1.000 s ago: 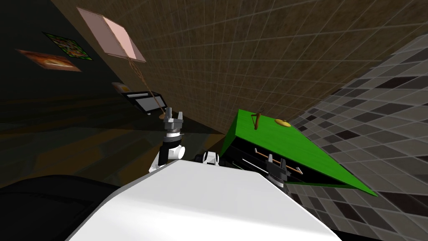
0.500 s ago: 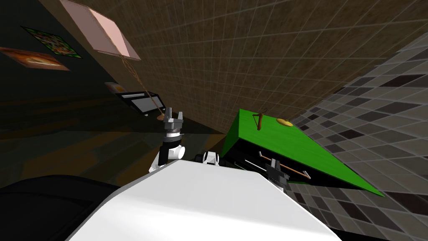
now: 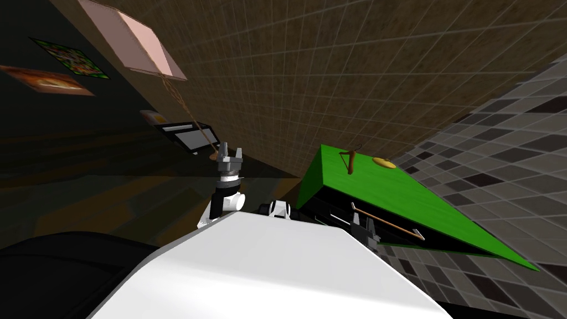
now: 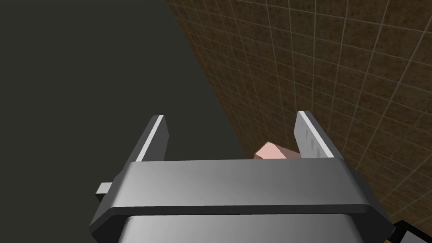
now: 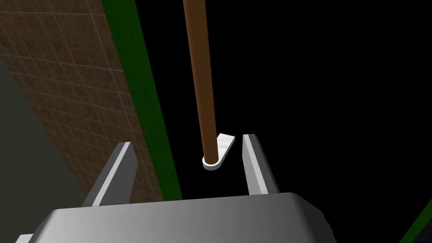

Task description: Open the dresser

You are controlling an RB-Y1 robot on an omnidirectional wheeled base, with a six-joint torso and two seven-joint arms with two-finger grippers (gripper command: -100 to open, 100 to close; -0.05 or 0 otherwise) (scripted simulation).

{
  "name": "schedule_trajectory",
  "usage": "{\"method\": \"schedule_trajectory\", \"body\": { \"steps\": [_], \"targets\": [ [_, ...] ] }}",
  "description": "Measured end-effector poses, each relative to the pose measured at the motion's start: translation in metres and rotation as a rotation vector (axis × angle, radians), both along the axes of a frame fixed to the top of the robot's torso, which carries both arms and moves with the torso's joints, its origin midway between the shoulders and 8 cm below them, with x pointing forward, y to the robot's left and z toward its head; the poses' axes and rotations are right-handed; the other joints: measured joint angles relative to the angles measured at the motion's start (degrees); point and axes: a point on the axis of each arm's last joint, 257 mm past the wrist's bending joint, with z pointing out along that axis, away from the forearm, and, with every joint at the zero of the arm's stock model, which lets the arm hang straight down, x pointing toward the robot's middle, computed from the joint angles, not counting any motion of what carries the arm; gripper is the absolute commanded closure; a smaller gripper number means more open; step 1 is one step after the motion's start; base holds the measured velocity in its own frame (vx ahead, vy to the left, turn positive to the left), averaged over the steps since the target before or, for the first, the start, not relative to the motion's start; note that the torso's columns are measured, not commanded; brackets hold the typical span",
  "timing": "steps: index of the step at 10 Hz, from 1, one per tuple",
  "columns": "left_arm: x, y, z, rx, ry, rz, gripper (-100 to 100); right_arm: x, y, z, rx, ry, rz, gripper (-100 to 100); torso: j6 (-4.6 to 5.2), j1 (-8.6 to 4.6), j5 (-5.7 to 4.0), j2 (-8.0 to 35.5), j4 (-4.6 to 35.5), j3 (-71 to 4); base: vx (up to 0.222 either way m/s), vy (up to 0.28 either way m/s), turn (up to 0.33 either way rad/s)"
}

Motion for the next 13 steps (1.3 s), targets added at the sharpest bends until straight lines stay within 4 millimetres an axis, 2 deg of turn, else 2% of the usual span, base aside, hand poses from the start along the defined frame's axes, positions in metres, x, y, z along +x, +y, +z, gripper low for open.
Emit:
{"method": "schedule_trajectory", "body": {
  "steps": [1, 4, 5, 8, 9, 11, 13],
  "targets": [
    [0.000, 0.000, 0.000, 0.000, 0.000, 0.000, 0, 0.000, 0.000, -0.001, 0.000, 0.003, -0.001, -100, 0.11, 0.00, 0.20, 0.27, 0.13, 0.09, 0.029, 0.050, -0.062],
    [0.000, 0.000, 0.000, 0.000, 0.000, 0.000, 0, 0.003, -0.028, 0.016, -0.007, 0.003, 0.001, -100, 0.16, 0.21, 0.33, 0.38, 0.18, 0.14, 0.026, 0.052, -0.061],
    [0.000, 0.000, 0.000, 0.000, 0.000, 0.000, 0, 0.003, -0.030, 0.017, -0.004, 0.003, 0.001, 100, 0.15, 0.09, 0.27, 0.41, 0.19, 0.16, -0.023, -0.027, 0.098],
    [0.000, 0.000, 0.000, 0.000, 0.000, 0.000, 0, 0.001, -0.005, 0.002, 0.002, 0.004, -0.001, 100, 0.18, 0.07, 0.27, 0.37, 0.18, 0.14, -0.026, -0.050, 0.058],
    [0.000, 0.000, 0.000, 0.000, 0.000, 0.000, 0, 0.001, -0.004, 0.001, 0.000, 0.003, -0.001, -100, 0.16, 0.25, 0.32, 0.28, 0.15, 0.08, -0.004, -0.008, 0.001],
    [0.000, 0.000, 0.000, 0.000, 0.000, 0.000, 0, 0.001, -0.009, 0.007, -0.003, 0.002, 0.001, -100, 0.17, 0.39, 0.37, 0.23, 0.14, 0.05, 0.022, 0.031, -0.070],
    [0.000, 0.000, 0.000, 0.000, 0.000, 0.000, 0, 0.005, -0.027, 0.014, 0.001, 0.004, 0.001, -100, 0.16, 0.22, 0.31, 0.31, 0.16, 0.10, 0.017, 0.025, -0.060]
  ]
}}
